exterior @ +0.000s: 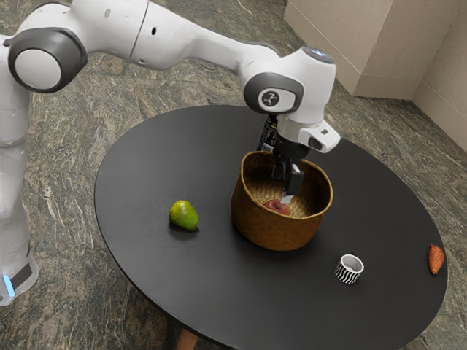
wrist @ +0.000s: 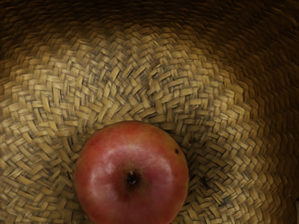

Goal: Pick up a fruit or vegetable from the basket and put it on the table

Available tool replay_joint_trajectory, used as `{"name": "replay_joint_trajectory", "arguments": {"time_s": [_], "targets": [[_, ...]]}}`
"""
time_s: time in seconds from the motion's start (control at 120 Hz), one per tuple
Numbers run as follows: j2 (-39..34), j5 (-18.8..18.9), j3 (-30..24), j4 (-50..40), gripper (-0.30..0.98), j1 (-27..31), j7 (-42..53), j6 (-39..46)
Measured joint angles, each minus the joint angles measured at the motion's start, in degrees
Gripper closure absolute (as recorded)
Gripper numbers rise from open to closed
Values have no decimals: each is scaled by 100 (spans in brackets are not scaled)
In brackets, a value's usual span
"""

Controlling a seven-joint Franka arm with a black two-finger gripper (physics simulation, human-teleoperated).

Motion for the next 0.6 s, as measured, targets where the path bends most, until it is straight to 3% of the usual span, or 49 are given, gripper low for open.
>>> {"name": "replay_joint_trajectory", "arguments": {"time_s": [0.6], "targets": [[187,-124,45,-98,0,110,6,205]]}}
